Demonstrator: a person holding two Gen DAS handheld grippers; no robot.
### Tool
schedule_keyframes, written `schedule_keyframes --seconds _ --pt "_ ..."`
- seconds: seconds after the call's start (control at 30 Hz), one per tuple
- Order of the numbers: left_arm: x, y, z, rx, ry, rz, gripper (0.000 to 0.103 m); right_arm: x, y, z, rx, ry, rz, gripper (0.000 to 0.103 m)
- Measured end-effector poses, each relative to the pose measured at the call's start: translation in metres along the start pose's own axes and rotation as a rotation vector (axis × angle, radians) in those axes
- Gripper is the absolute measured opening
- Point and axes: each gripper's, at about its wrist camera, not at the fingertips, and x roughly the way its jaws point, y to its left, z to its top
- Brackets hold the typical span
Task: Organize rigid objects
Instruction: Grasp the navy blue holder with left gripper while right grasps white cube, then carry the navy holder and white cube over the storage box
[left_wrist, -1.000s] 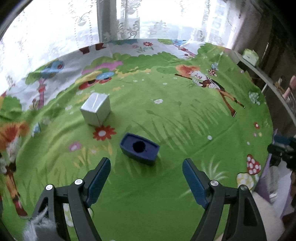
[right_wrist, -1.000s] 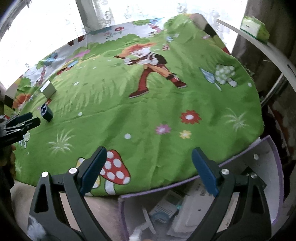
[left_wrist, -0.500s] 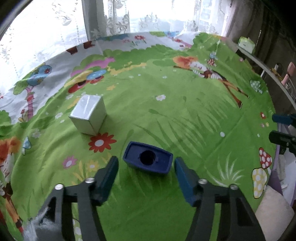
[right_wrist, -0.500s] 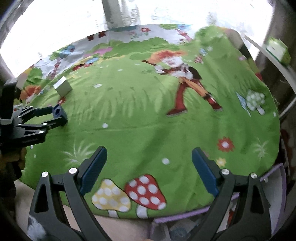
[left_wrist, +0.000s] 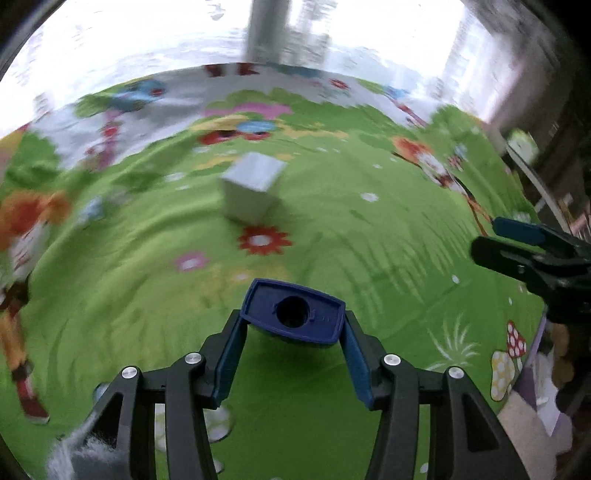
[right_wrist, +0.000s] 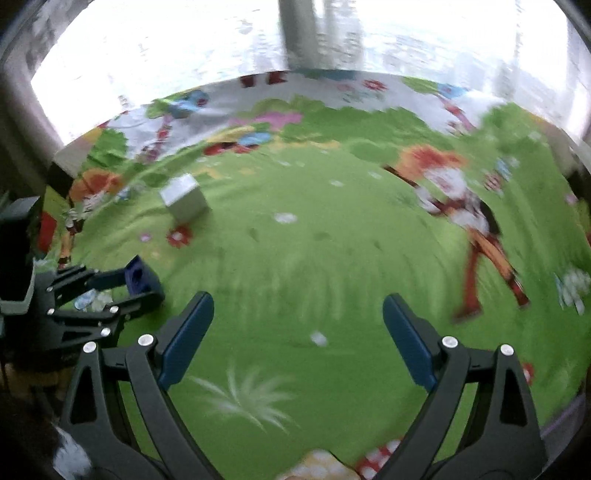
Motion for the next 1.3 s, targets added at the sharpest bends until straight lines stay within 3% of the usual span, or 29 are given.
schedule_keyframes --seconds 0.23,0.47,0.73,0.9,1.0,1.07,1.3 --pt "-0.016 0.030 -0.015 -0.172 -0.048 0.076 0.052 0.032 0.049 0.032 -0.204 -0.028 0.050 0.094" --pt "-0.018 0.051 -0.023 -0.272 -0.080 0.129 0.052 0.068 0.097 0.054 -0.375 -0.026 0.093 0.094" --pt "-0.015 0.065 -0.031 -0.326 -0.079 0.149 0.052 0.100 0.122 0.068 -0.432 0.000 0.120 0.094" --pt "-0.016 0.063 -0.031 -0.322 -0.081 0.168 0.052 0.118 0.129 0.070 -0.436 0.026 0.128 0.084" --pt "-0.015 0.063 -0.031 -0.324 -0.086 0.177 0.052 0.127 0.132 0.072 -0.428 0.047 0.135 0.071" --pt "-0.015 0.062 -0.031 -0.320 -0.088 0.185 0.052 0.133 0.134 0.071 -0.426 0.062 0.138 0.057" --pt "-0.016 0.059 -0.031 -0.315 -0.090 0.182 0.052 0.126 0.135 0.061 -0.412 0.046 0.104 0.054"
